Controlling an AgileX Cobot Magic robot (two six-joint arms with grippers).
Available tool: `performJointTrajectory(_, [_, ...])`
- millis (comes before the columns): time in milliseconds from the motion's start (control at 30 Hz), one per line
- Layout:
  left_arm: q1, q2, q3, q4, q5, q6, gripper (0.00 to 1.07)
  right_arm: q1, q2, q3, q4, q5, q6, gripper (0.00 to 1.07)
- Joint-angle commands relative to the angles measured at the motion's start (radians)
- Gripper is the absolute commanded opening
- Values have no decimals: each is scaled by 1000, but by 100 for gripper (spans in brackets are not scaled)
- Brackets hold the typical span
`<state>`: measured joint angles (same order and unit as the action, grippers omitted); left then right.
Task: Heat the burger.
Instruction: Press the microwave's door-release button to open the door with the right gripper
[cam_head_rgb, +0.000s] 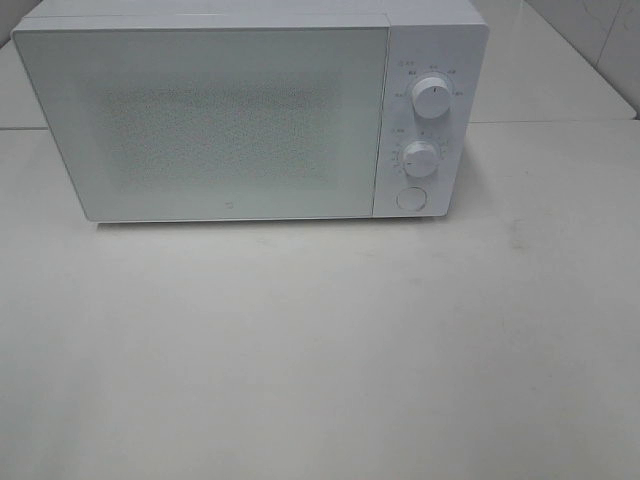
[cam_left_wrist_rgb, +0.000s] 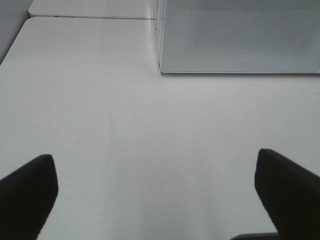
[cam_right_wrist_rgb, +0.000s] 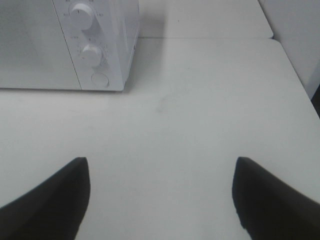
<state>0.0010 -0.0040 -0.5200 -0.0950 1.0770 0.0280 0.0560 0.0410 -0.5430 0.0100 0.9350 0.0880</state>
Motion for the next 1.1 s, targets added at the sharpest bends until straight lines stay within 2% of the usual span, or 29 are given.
performJointTrajectory(33, [5, -5, 3, -6, -6, 0, 100, -3, 71, -12, 18, -101, -9, 76])
performJointTrajectory(733, [5, -5, 3, -5, -6, 0, 100, -2, 559, -8, 20, -475, -77, 76])
performJointTrajectory(967, [5, -5, 3, -5, -6, 0, 100, -2, 668, 58, 19, -649, -77, 76])
performJointTrajectory(1033, [5, -5, 3, -5, -6, 0, 100, -2, 727, 120, 19, -794, -77, 76])
performJointTrajectory(1100, [5, -5, 3, -5, -6, 0, 100, -2, 744, 134, 19, -833, -76, 76])
